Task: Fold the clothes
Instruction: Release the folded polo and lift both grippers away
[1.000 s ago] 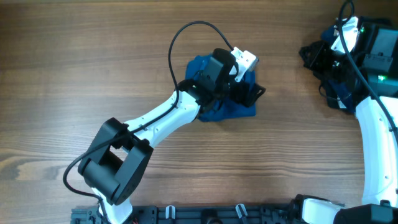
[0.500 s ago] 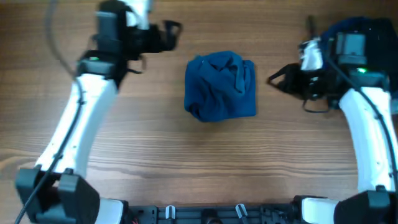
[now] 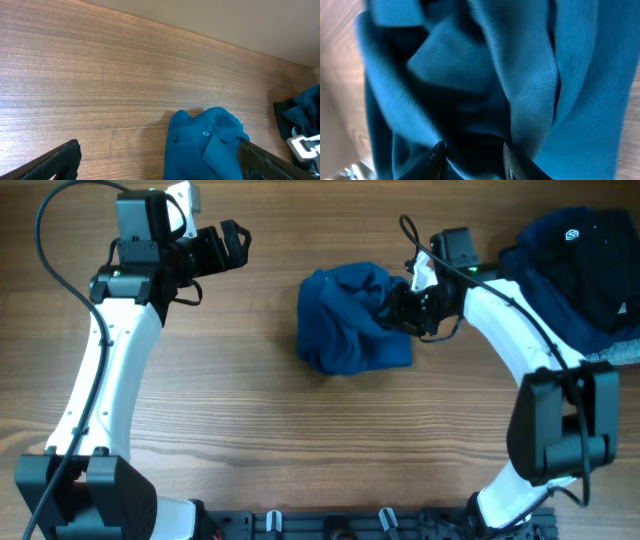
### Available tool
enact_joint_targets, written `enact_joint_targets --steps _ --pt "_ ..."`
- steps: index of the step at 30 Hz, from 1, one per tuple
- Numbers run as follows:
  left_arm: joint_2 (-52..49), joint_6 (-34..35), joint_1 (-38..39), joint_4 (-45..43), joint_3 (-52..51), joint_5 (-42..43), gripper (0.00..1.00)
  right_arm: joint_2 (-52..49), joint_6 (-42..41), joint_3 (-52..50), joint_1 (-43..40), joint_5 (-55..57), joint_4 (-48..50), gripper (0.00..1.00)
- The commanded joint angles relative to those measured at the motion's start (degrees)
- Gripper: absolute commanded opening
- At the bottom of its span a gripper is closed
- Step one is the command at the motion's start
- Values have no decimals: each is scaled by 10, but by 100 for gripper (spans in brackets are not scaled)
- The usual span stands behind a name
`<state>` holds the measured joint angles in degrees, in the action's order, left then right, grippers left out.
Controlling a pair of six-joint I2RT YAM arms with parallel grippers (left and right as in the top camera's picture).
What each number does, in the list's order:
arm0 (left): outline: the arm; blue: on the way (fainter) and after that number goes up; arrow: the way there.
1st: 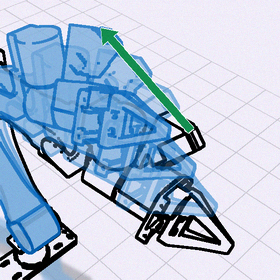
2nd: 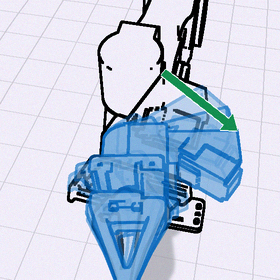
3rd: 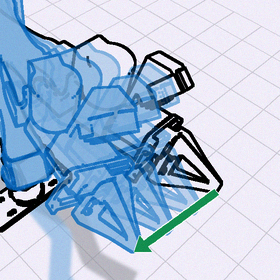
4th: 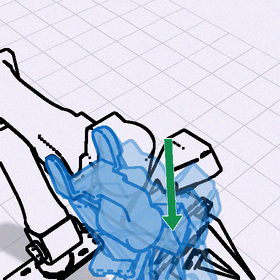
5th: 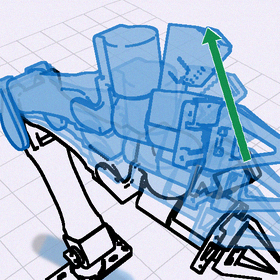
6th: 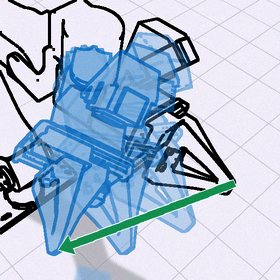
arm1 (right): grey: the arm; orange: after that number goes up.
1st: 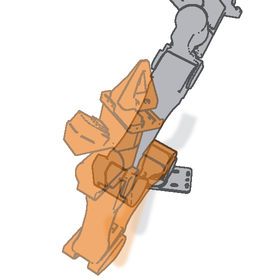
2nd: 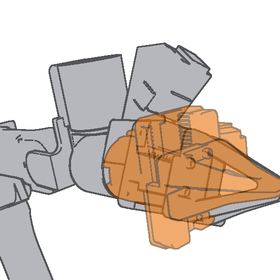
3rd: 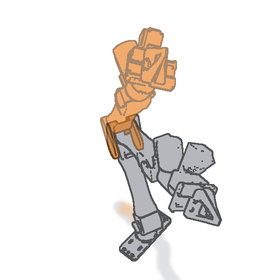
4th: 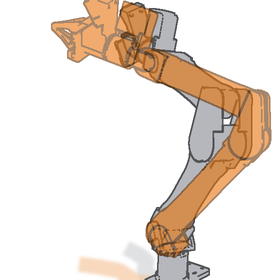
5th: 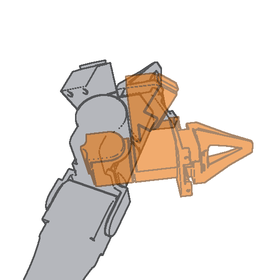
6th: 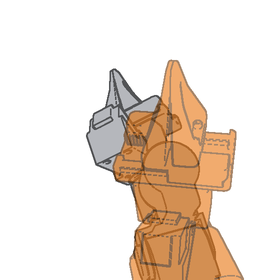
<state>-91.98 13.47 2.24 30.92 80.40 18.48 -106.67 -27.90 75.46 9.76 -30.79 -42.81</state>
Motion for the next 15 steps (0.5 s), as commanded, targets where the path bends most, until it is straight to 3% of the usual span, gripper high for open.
enact_joint_targets --steps 1,15 --pt "-4 2 -2 9 2 -6 100 -6 -114 2 1 12 4 45" --pt "-7 2 -2 38 2 -30 100 -6 -90 2 -4 -53 -52 55"
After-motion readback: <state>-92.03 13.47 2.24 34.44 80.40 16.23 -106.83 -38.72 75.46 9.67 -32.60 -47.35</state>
